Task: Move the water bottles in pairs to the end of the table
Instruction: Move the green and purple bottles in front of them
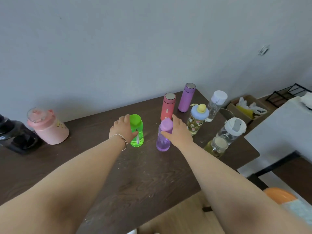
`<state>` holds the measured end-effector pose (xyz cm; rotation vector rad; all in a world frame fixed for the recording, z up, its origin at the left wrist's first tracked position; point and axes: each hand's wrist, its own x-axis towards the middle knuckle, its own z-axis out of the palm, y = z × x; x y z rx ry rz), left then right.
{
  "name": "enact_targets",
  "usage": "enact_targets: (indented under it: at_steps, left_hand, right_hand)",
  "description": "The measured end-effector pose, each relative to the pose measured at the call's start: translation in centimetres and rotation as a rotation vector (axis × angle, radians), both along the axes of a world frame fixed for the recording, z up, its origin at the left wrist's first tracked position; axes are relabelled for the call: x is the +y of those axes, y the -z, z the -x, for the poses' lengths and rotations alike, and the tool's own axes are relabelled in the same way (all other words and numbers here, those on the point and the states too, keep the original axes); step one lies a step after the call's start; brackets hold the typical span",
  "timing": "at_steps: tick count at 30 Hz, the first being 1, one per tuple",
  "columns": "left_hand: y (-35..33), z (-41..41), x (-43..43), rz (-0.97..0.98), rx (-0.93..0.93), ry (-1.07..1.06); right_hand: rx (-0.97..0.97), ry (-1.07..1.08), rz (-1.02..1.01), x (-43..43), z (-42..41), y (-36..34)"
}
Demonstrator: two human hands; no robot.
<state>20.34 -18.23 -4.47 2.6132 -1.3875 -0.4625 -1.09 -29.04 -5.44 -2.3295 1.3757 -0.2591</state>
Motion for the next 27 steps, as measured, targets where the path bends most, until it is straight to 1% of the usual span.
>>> enact_targets:
  at_steps: [3,5,10,14,20,27]
  left_hand:
    - [1.4,-0.3,-1.0,0.082,0.207,-0.092]
    - [2.3,-0.4,-1.3,0.146,0.306,-0.132]
    - [3.6,-0.4,-1.0,0.254,0.418,-0.205]
    - [3.7,-0.2,-0.7,0.295,0.433,-0.209]
    - [3.7,0.0,0.9,0.335,0.393,-0.24]
    - [3.4,0.1,3.4,0.384,0.37,-0.337]
  right_hand:
    - [-0.163,0.056,-0.14,-0.1,-0.1,1.1]
    - [-0.227,0.082,-0.201,0.1,-0.2,1.7]
    - [-0.304,0.139,-0.229,0.6,-0.5,2.6]
    - [-0.328,0.154,-0.219,0.9,-0.6,2.6]
    - [-0.393,0.174,-0.194,1.2,-0.7,1.8]
    - [-0.445,0.124,-0.213,1.8,-0.6,0.7]
